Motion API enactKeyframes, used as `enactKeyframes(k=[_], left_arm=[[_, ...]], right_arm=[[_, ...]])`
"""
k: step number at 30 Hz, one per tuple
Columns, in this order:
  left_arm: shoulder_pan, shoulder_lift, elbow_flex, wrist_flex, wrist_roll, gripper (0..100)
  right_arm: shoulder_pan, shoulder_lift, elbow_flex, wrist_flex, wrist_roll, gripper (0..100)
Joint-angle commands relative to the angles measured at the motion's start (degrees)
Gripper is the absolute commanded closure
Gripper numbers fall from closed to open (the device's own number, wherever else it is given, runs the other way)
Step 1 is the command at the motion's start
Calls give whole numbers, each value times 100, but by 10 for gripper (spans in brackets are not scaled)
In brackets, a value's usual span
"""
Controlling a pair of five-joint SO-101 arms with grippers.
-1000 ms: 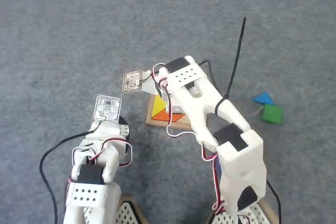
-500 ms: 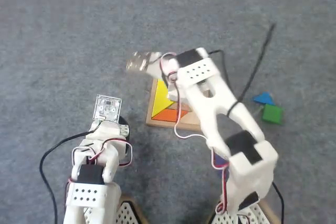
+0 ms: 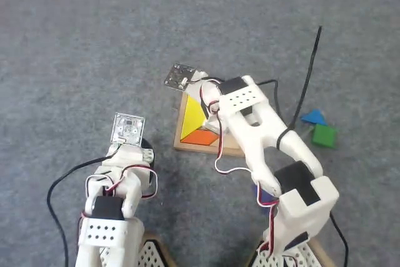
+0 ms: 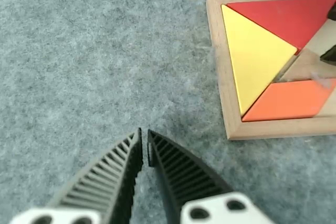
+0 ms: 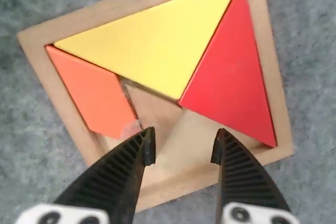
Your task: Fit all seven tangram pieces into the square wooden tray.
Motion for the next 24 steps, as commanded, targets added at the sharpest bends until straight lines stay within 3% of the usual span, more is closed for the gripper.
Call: enactKeyframes(k=[1, 12, 21, 24], left_arm=[[-26, -79, -48, 44, 44, 985], [-26, -79, -48, 44, 44, 985], [-26, -79, -48, 44, 44, 985], [-26, -79, -48, 44, 44, 985]], right_arm=[[215, -356, -9, -75, -79, 809], [637, -444, -141, -13, -598, 848], [2492, -2519, 62, 1534, -1380, 847], [3266, -2721, 501, 1613, -1424, 847]])
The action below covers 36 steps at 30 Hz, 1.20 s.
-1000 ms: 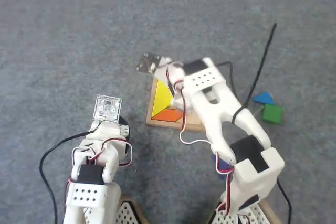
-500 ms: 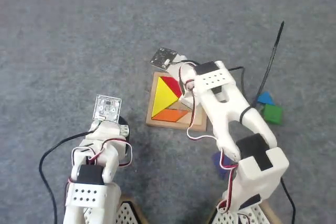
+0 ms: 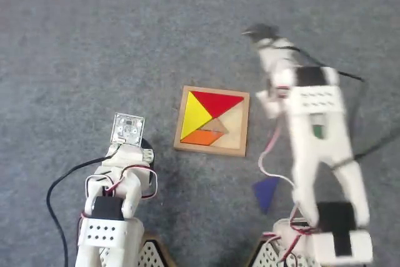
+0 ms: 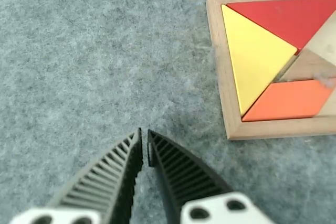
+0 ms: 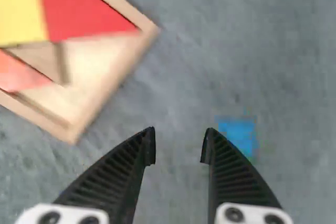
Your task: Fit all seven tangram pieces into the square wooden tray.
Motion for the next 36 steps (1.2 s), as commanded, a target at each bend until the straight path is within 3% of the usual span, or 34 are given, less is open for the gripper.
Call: enactKeyframes(k=[1, 7, 12, 18, 24, 29, 36], left_arm=[[-26, -79, -48, 44, 44, 985], [-26, -79, -48, 44, 44, 985], [-26, -79, -48, 44, 44, 985], [-26, -79, -48, 44, 44, 985], [-26, -79, -48, 44, 44, 985], [-26, -79, -48, 44, 44, 985], [-26, -79, -48, 44, 44, 985]], right_arm=[[963, -462, 334, 145, -114, 847], [2097, -479, 862, 145, -466, 847], [2554, -462, 1046, 145, -765, 847], [1965, -462, 1442, -75, -1143, 847], [1182, -462, 1600, -523, -2048, 831], [1077, -453, 1582, -796, -2470, 740], [1244, -242, 1697, -840, -2330, 735]])
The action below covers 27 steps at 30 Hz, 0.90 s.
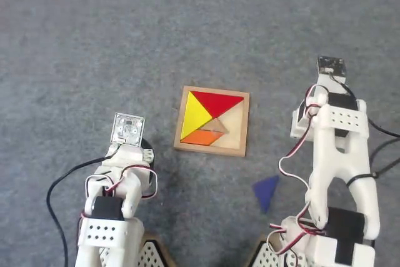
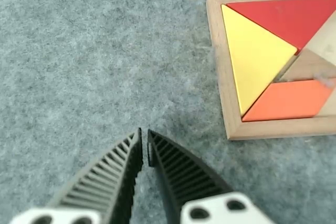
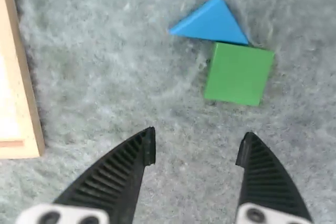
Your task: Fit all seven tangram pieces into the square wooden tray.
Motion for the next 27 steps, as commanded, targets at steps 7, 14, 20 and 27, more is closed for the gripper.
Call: enactKeyframes(k=[7, 14, 20, 27], left_arm=[[-26, -79, -48, 44, 44, 985], [-26, -79, -48, 44, 44, 985], [-26, -79, -48, 44, 44, 985], [-26, -79, -48, 44, 44, 985]], right_arm=[[356, 848, -554, -180, 501, 732], [347, 963, -571, -224, 703, 734], [382, 1288, -633, -391, 958, 734], [382, 2062, -870, -725, 985, 734]])
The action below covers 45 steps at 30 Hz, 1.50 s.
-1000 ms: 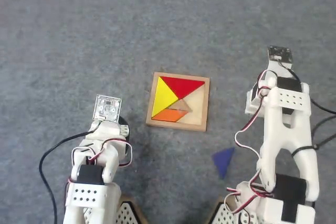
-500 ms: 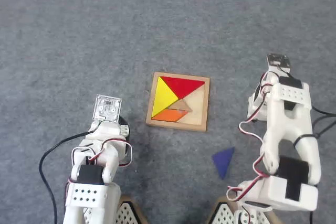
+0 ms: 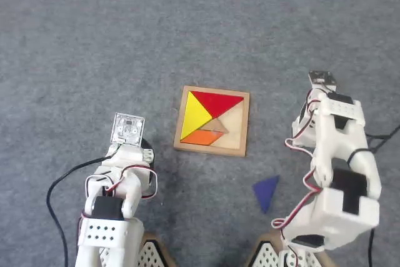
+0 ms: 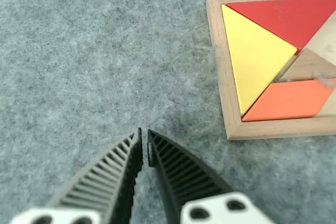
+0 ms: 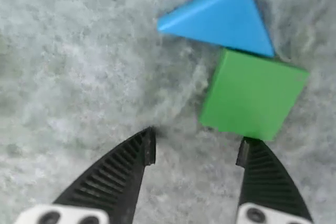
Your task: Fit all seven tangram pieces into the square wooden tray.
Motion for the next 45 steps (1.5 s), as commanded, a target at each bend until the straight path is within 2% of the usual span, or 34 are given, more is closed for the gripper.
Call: enactKeyframes(k=[1, 13, 18, 26, 31, 33, 45], left_arm=[[-26, -79, -48, 44, 44, 985], [-26, -79, -48, 44, 44, 985], [-26, -79, -48, 44, 44, 985], [-26, -79, -48, 44, 44, 985], [-26, -79, -48, 44, 44, 985], [-26, -79, -48, 44, 44, 985], [-26, -79, -48, 44, 44, 985]], right_arm=[[119, 57, -527, -92, 88, 734], [514, 136, -1134, -84, 123, 734], [576, 382, -1600, 321, 738, 734], [787, 629, -2286, 470, 510, 735], [708, 629, -2356, 637, 1653, 735], [708, 637, -2356, 831, 1846, 735], [488, 1552, -2154, 549, 2004, 735]])
